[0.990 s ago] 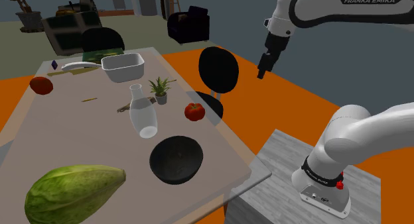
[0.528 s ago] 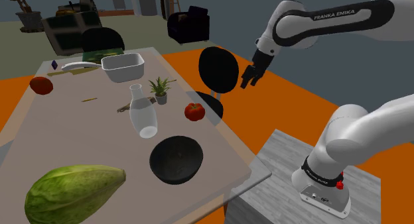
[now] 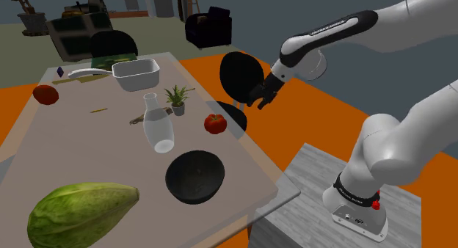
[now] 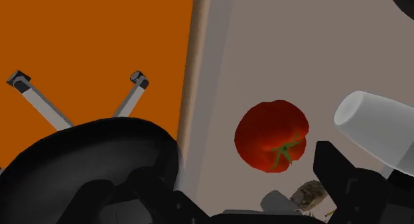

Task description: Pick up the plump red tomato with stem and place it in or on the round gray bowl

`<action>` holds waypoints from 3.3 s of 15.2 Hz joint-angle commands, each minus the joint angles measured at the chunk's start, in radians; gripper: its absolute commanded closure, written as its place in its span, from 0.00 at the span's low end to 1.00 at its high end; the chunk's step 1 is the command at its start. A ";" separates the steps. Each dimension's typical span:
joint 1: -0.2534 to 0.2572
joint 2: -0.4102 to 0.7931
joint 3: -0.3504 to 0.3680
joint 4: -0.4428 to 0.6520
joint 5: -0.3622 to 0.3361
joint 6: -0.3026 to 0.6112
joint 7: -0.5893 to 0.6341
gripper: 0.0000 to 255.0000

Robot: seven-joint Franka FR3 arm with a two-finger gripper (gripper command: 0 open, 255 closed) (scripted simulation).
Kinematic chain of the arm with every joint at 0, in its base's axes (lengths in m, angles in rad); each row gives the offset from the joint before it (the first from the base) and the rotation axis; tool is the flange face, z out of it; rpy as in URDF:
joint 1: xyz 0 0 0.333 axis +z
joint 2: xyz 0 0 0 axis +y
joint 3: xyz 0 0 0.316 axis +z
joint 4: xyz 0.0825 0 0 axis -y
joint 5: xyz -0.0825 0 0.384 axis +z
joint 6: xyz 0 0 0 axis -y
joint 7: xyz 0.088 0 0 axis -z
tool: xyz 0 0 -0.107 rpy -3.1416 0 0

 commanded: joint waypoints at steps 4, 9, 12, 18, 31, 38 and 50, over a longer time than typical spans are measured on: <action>0.231 0.211 -0.186 0.079 0.481 0.078 -0.312 0.00; 0.307 0.465 -0.259 0.208 0.940 -0.072 -0.577 0.00; 0.312 0.513 -0.242 0.231 0.991 -0.080 -0.598 0.00; 0.322 0.585 -0.221 0.268 1.064 -0.091 -0.625 0.00; 0.323 0.584 -0.221 0.268 1.064 -0.090 -0.624 1.00; 0.332 0.527 -0.225 0.263 1.002 -0.062 -0.566 1.00; 0.342 0.367 -0.218 0.261 0.798 0.006 -0.366 1.00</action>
